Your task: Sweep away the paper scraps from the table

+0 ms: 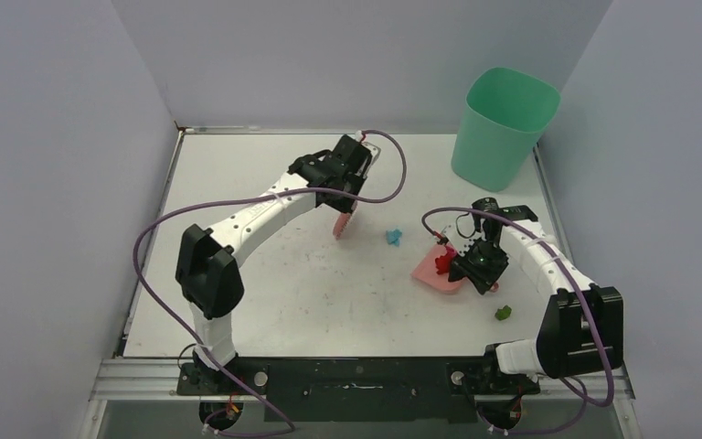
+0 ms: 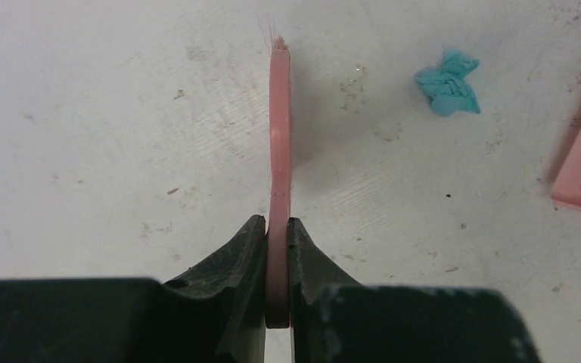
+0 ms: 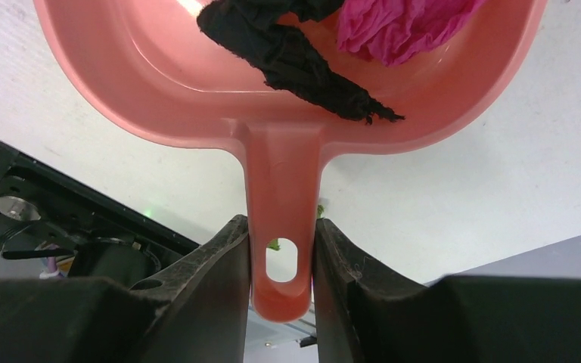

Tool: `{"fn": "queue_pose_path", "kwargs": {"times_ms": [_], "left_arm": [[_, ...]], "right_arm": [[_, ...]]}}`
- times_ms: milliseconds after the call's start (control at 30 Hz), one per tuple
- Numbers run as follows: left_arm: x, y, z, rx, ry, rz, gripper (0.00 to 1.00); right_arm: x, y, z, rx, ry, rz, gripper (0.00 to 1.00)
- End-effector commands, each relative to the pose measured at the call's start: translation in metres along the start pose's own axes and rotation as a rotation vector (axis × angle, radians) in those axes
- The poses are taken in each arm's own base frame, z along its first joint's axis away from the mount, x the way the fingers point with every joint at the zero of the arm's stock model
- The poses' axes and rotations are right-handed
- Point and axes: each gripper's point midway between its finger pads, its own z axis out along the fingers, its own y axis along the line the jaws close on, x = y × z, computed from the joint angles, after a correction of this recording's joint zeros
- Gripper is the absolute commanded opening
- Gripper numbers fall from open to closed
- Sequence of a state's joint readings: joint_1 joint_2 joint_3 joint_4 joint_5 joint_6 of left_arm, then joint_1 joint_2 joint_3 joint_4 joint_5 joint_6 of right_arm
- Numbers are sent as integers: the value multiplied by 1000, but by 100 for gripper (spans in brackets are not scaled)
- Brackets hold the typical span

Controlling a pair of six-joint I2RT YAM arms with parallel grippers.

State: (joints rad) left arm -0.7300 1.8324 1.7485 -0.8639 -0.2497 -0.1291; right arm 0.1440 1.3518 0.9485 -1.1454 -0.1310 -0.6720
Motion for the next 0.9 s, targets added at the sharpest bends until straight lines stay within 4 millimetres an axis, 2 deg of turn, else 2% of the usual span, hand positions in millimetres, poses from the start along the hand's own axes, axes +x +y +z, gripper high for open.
{"fn": "queue_pose_path", "kwargs": {"times_ms": [0, 67, 100, 233, 467, 567, 633, 700, 767, 867], "left_arm": [[-38, -34, 9, 165, -66, -68, 0], [-41, -45, 16, 196, -48, -76, 0], [-43, -48, 19, 199, -47, -79, 0], [-42, -58, 30, 216, -32, -86, 0], [-37, -63, 37, 239, -24, -86, 0], [-36, -65, 41, 242, -18, -84, 0], [-37, -65, 41, 245, -20, -85, 0], [-38, -66, 41, 248, -22, -83, 0], [-39, -67, 41, 252, -24, -84, 0], [-41, -69, 41, 260, -25, -85, 0]], "right_arm": [[-9, -12, 9, 43, -22, -3, 5], [-14, -12, 14, 28, -52, -21, 9], [-17, -13, 17, 31, -66, -23, 13], [-17, -15, 29, 41, -92, -46, 23], [-6, -11, 46, 20, -134, -74, 31], [-1, -9, 48, 25, -139, -77, 48], [0, -10, 45, 41, -150, -75, 53], [1, -12, 42, 59, -159, -74, 53], [2, -12, 39, 65, -160, -75, 50], [3, -14, 36, 65, -149, -62, 34]]}}
